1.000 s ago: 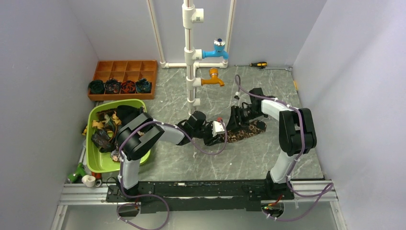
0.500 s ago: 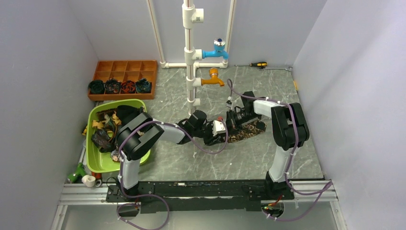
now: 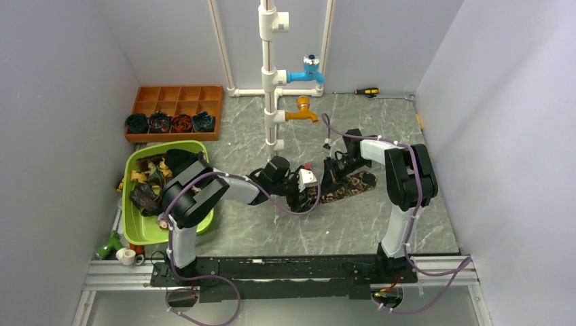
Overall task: Roll the ties
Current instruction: Roll the tie at the center of the board.
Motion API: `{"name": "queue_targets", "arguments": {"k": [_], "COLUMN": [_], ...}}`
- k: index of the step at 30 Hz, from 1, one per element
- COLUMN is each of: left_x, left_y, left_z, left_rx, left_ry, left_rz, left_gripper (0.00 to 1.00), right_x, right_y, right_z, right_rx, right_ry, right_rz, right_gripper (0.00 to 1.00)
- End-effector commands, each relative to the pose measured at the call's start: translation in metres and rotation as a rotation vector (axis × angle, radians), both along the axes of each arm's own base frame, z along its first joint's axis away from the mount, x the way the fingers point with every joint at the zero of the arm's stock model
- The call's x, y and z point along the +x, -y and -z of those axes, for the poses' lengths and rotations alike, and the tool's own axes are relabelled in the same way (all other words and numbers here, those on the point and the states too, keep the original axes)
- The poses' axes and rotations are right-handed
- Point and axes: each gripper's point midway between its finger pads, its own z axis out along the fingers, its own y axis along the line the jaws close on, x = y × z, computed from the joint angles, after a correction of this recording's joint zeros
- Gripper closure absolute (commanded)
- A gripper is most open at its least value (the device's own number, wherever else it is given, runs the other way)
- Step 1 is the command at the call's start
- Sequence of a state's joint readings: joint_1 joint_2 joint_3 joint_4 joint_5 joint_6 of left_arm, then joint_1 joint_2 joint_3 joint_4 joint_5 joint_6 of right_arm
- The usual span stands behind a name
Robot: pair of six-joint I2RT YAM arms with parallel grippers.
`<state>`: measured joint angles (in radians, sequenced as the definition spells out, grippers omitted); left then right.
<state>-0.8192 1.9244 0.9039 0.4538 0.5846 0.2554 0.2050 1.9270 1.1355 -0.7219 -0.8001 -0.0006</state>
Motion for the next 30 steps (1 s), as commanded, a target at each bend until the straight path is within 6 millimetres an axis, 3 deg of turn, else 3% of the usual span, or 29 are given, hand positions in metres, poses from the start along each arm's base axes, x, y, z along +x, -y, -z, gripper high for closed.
{"name": "queue_targets", "arguments": {"k": [1, 10, 18, 20, 22, 25, 26, 30], "left_x": [0.003, 0.018, 0.025, 0.025, 0.023, 0.022, 0.019, 0.001], "left_y": [0.009, 0.025, 0.042, 0.042, 0.041, 0.030, 0.024, -0.003], "left_z": [-0.025, -0.033, -0.010, -0.001, 0.004, 0.011, 0.015, 0.032], "left_rx": [-0.081, -0.153, -0.134, -0.117, -0.096, -0.040, -0.014, 0.102], "left_ry": [-0.020, 0.015, 0.060, 0.057, 0.051, 0.049, 0.048, 0.005], "left_rz": [-0.014, -0.038, -0.005, -0.006, -0.002, -0.020, -0.021, -0.014], "left_gripper": [0.15, 0.19, 0.30, 0.39, 0.54, 0.71, 0.75, 0.84], "right_x": [0.006, 0.015, 0.018, 0.019, 0.018, 0.016, 0.016, 0.023], "right_y": [0.047, 0.056, 0.061, 0.058, 0.050, 0.037, 0.035, 0.035], "right_z": [0.055, 0.063, 0.071, 0.071, 0.069, 0.057, 0.051, 0.015], "right_rx": [-0.330, -0.411, -0.447, -0.440, -0.392, -0.306, -0.283, -0.190], "right_ry": [0.075, 0.078, 0.070, 0.072, 0.076, 0.088, 0.097, 0.163], "right_rz": [-0.042, -0.011, -0.003, -0.002, -0.005, -0.009, -0.006, 0.010], "right_gripper": [1.00, 1.00, 1.00, 1.00, 1.00, 1.00, 0.98, 0.60]}}
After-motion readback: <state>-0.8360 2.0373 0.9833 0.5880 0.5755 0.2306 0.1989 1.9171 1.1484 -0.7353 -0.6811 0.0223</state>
